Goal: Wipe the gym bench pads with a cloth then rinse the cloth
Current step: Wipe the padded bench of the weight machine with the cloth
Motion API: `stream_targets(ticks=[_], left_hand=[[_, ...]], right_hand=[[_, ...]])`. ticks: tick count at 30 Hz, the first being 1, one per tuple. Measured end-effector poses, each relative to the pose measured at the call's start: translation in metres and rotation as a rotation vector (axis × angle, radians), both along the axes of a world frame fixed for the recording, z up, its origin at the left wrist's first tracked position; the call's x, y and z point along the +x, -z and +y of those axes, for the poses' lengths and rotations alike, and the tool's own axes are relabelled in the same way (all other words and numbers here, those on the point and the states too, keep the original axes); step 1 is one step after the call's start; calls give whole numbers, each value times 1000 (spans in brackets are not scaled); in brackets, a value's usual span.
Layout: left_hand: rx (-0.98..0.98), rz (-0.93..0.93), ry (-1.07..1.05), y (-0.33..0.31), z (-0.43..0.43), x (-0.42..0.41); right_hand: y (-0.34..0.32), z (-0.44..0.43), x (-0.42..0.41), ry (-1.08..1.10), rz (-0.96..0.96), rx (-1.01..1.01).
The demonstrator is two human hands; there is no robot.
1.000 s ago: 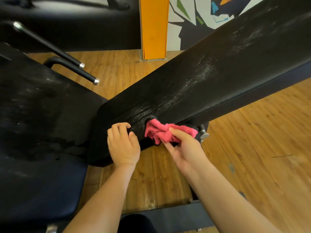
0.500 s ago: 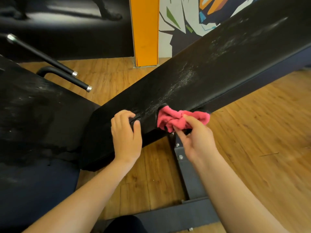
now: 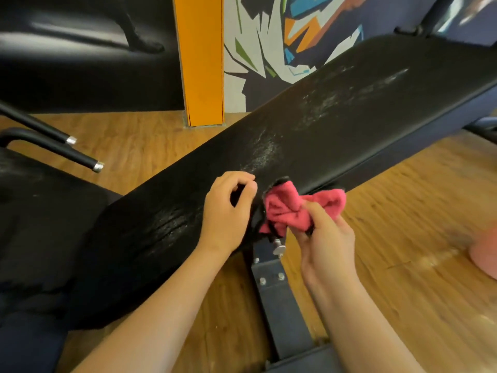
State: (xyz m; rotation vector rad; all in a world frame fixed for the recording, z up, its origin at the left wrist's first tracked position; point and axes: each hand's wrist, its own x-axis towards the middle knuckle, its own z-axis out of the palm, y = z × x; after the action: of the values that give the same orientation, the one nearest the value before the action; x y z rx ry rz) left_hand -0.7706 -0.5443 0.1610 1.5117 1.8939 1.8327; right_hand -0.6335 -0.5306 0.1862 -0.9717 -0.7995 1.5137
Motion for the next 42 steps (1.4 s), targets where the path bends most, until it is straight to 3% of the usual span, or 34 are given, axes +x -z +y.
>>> stream_targets(ticks=[5, 8, 13, 21, 24, 29, 37, 42], left_hand=[[-62, 263, -141, 7, -4, 15], [-96, 321, -169, 6, -6, 19], [-124, 396, -158, 6, -6, 18], [-145, 417, -177, 4, -6, 20], [-138, 419, -169, 5, -6, 20], [-151, 435, -189, 7, -5, 19], [-160, 445, -194, 7, -5, 20], [-153, 434, -202, 9, -4, 20]], right_hand=[[25, -12, -9, 6, -103, -53], [19, -13, -10, 6, -79, -86], [-17, 10, 8, 106, -7, 118], [13, -2, -1, 55, -185, 83], [1, 3, 6, 28, -166, 115], [-32, 38, 33, 219, -73, 267], [-3, 20, 14, 108, -192, 244], [-23, 46, 42, 282, -230, 288]])
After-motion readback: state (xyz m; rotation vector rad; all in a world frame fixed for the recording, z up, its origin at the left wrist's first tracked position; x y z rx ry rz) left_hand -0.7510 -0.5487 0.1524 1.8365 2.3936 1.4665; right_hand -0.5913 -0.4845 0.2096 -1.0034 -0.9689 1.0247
